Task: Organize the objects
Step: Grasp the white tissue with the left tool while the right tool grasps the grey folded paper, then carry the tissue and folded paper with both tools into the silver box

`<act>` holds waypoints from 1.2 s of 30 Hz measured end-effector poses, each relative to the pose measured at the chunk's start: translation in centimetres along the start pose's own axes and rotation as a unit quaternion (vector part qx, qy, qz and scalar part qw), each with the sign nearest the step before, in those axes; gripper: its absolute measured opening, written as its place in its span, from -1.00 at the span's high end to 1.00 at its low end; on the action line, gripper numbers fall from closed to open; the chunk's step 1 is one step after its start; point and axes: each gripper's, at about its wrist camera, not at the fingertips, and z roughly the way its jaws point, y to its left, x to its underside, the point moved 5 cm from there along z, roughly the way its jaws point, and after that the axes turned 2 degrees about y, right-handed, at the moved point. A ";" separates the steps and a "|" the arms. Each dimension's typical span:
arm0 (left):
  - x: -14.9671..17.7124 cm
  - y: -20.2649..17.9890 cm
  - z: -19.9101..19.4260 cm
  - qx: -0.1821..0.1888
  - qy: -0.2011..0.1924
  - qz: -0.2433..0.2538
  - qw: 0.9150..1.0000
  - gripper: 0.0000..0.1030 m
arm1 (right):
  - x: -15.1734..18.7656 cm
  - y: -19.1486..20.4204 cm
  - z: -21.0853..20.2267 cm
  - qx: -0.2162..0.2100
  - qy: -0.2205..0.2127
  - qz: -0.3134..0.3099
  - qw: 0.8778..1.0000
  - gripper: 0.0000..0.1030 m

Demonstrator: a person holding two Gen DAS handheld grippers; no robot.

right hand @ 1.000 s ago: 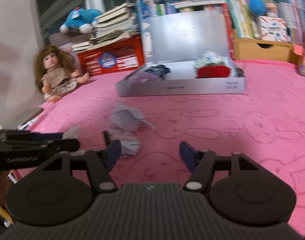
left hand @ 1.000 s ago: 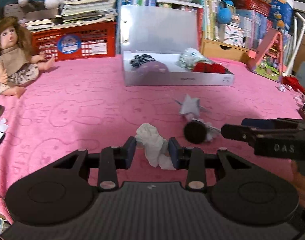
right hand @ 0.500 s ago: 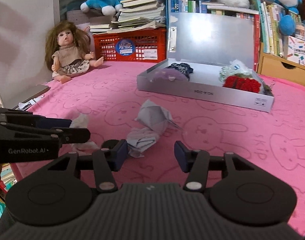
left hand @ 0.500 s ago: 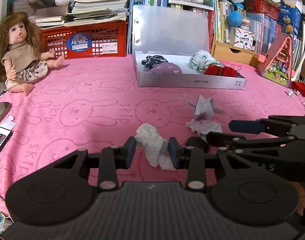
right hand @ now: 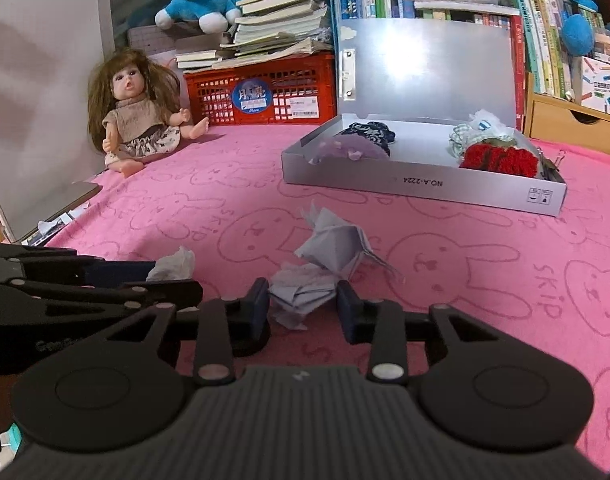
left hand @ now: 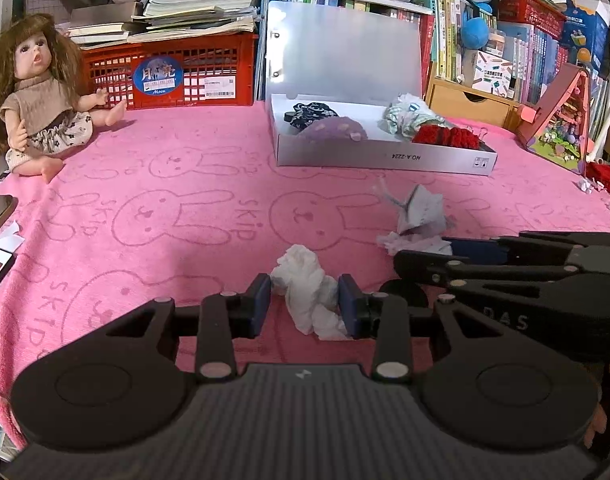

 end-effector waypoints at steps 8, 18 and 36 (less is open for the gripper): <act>-0.8 -0.6 -0.4 0.008 -0.013 -0.002 1.000 0.22 | 0.0 -0.7 -2.0 -0.008 -0.011 0.015 1.000 0.22; -2.1 -2.2 -0.6 0.021 -0.025 0.012 0.999 0.22 | -1.1 -2.8 -5.3 0.005 -0.052 0.052 0.997 0.22; -2.7 -4.4 -1.5 0.015 -0.066 -0.014 0.998 0.22 | -1.5 -5.9 -6.8 0.038 -0.068 0.087 0.993 0.22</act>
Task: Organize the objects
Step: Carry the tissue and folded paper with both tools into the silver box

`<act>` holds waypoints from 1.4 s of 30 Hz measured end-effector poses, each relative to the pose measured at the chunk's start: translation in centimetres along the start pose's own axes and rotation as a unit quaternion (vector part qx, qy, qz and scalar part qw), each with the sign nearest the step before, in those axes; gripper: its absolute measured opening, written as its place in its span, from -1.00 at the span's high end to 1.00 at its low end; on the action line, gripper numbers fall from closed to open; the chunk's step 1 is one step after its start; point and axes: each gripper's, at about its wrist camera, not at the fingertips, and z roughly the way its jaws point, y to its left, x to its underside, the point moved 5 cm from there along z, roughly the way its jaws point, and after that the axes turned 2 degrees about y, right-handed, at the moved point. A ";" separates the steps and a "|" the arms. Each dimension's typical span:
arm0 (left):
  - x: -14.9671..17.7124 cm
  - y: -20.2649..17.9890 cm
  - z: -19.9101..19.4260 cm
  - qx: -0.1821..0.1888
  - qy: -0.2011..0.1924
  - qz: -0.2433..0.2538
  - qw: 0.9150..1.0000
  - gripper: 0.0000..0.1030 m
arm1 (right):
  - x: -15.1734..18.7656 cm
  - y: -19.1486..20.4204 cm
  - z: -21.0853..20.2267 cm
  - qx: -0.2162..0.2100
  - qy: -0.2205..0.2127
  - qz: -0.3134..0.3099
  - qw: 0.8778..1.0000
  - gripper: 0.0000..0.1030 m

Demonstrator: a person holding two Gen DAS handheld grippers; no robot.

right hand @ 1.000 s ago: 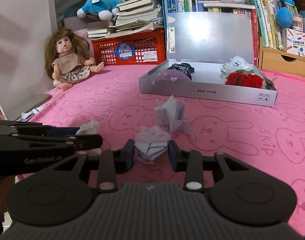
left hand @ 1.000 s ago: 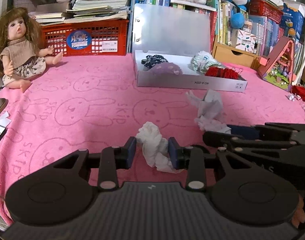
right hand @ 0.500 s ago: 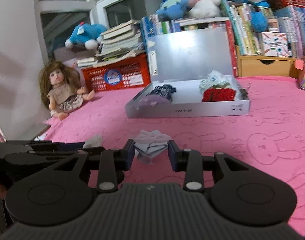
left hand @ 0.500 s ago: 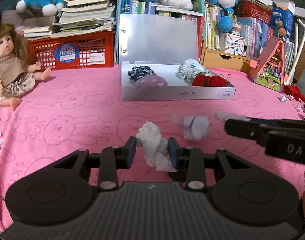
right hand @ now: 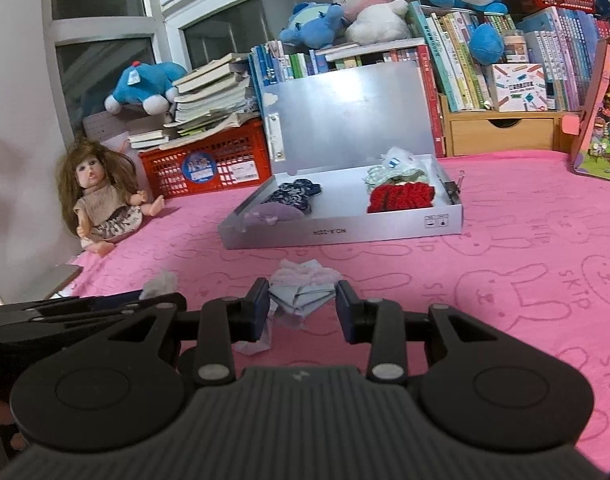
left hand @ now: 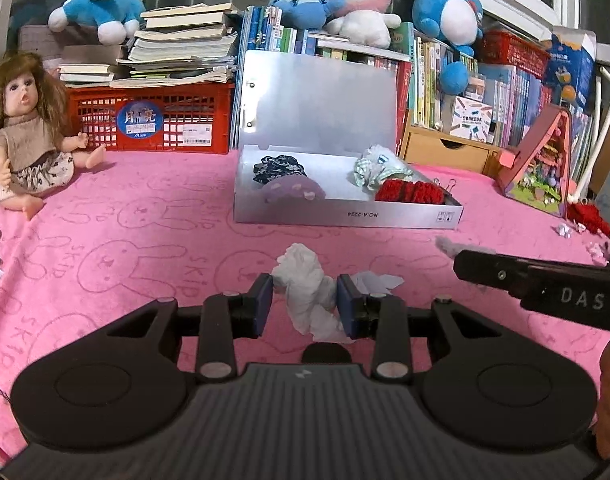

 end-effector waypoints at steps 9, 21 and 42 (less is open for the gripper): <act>0.0 0.2 -0.3 -0.011 -0.023 0.002 1.000 0.22 | -0.2 -0.4 0.7 0.022 0.011 -0.003 1.000 0.22; -0.3 1.1 0.0 -0.013 -0.031 -0.009 0.999 0.22 | -0.8 -0.5 1.3 0.032 0.018 -0.009 0.999 0.22; -5.4 0.6 3.5 0.021 -0.016 0.019 0.999 0.22 | -4.1 -3.5 2.2 0.029 0.003 0.012 1.000 0.22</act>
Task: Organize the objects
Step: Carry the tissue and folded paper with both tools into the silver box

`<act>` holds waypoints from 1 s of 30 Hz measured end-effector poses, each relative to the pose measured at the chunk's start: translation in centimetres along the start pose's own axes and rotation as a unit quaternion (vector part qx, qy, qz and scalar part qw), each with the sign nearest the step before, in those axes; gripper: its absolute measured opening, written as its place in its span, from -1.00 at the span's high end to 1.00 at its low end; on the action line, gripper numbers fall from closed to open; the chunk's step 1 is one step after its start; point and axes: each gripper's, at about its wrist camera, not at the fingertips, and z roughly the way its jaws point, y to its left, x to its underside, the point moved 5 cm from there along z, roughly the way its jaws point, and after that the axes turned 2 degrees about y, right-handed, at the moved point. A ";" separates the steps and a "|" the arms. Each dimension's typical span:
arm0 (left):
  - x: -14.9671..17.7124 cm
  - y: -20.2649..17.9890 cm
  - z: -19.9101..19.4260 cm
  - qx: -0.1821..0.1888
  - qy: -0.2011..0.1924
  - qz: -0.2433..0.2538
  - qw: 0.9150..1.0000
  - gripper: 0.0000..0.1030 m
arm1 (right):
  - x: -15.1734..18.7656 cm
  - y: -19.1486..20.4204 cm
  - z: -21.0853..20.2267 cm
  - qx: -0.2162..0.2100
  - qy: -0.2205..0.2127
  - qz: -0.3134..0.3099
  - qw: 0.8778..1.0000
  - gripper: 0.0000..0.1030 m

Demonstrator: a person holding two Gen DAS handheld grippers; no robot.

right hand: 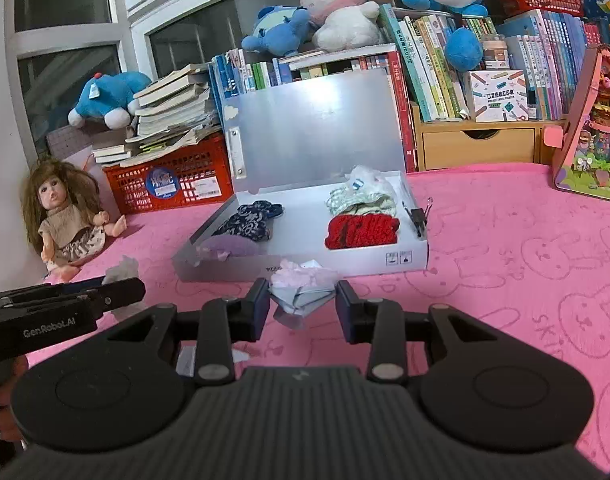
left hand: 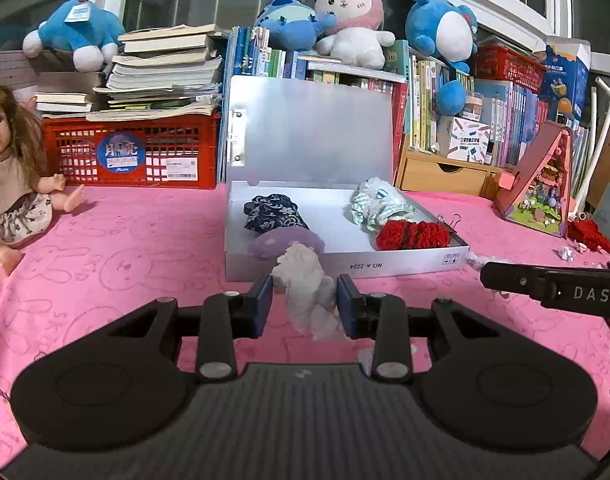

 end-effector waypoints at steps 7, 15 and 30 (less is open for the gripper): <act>-1.1 -0.9 1.7 -0.007 0.008 0.015 1.000 0.22 | -1.0 -0.6 0.7 -0.003 -0.006 0.001 1.000 0.22; -2.7 -1.2 3.8 -0.010 0.009 0.022 1.000 0.22 | -2.0 -0.8 2.3 -0.007 -0.001 -0.001 1.000 0.21; -6.8 0.4 12.3 -0.012 0.043 0.022 0.999 0.22 | -5.5 -3.3 10.9 0.007 0.061 0.038 0.997 0.22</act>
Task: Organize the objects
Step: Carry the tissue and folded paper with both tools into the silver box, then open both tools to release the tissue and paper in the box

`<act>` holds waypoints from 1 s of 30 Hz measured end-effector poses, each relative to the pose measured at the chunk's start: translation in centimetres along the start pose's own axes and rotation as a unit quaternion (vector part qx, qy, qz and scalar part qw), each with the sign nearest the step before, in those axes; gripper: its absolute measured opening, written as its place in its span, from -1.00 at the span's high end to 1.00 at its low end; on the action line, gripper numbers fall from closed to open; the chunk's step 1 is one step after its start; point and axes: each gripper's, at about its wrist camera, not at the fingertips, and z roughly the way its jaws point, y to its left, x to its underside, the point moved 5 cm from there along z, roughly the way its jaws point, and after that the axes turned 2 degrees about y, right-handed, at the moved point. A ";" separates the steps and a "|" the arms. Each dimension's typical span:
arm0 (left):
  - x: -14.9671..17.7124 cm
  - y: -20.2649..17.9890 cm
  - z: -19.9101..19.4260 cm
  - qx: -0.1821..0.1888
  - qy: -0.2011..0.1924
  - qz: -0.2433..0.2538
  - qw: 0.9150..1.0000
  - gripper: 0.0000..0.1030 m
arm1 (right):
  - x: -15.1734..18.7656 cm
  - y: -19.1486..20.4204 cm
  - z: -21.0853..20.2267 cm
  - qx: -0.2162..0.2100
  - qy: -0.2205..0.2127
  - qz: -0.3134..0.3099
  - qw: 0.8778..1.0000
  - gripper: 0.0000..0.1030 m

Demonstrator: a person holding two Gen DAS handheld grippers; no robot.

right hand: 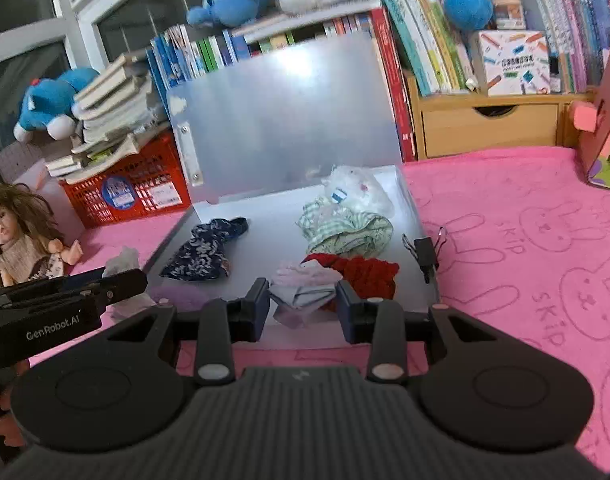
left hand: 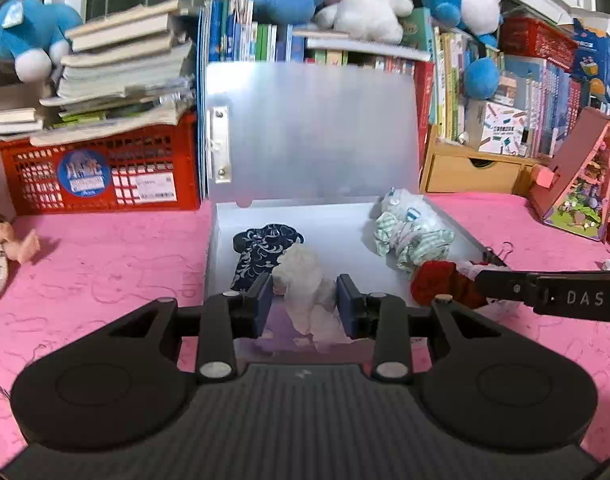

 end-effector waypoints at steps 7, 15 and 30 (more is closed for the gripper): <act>0.8 0.6 3.6 0.004 0.033 -0.007 0.999 0.22 | 0.3 0.0 2.8 0.000 0.028 -0.009 1.000 0.23; 0.2 0.4 6.0 -0.008 0.040 0.008 0.999 0.22 | -0.2 -0.6 4.9 0.016 0.035 -0.010 0.999 0.23; -0.5 0.0 5.3 -0.035 0.027 0.030 0.999 -0.35 | -0.1 0.3 3.1 0.016 0.003 -0.039 0.999 -0.57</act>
